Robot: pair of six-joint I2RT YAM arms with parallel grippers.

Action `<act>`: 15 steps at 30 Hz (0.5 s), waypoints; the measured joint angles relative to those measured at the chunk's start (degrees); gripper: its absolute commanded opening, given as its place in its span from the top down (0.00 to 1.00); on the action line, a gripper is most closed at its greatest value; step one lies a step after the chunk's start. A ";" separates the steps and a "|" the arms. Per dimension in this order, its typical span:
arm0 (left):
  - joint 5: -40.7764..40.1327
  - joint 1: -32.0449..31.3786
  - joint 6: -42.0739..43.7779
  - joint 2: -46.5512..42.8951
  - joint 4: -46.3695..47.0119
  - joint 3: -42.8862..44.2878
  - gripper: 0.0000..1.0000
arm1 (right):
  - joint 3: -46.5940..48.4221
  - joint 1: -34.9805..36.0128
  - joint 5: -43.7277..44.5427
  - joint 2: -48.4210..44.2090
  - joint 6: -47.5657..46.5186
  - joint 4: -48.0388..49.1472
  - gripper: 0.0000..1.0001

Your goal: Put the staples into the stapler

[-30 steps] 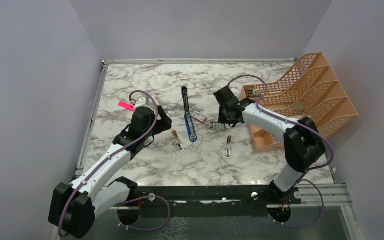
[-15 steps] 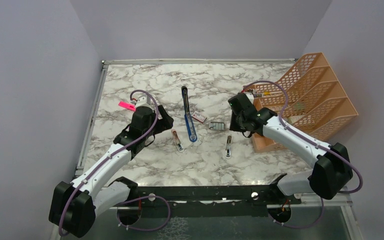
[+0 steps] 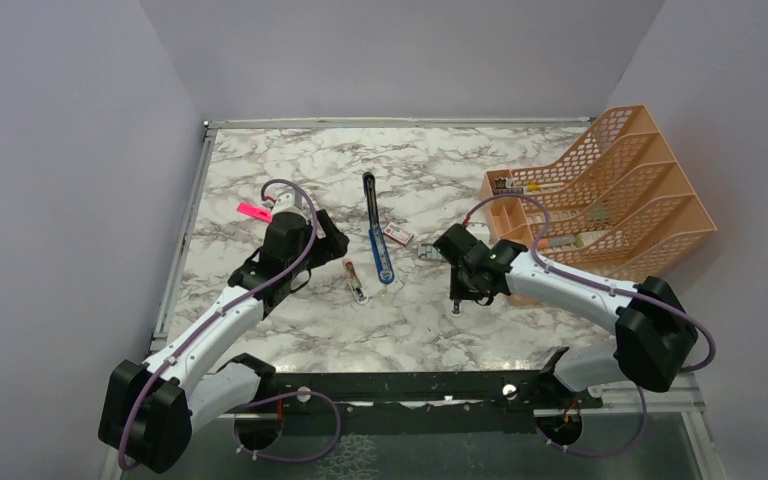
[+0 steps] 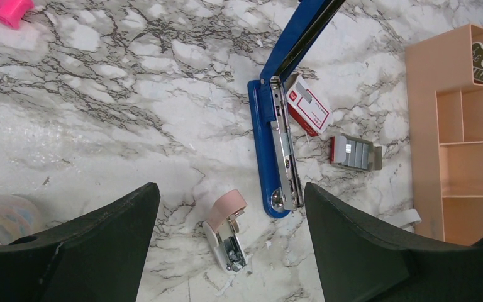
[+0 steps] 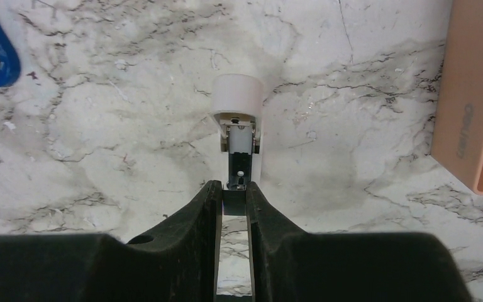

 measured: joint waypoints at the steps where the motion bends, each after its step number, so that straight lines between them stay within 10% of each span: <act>1: 0.02 0.00 -0.02 0.00 0.00 0.00 0.15 | -0.31 0.04 0.00 0.55 0.33 0.07 0.75; 15: 0.00 0.00 -0.15 0.31 0.00 0.00 0.15 | -2.69 0.22 -0.04 3.15 2.62 2.78 0.75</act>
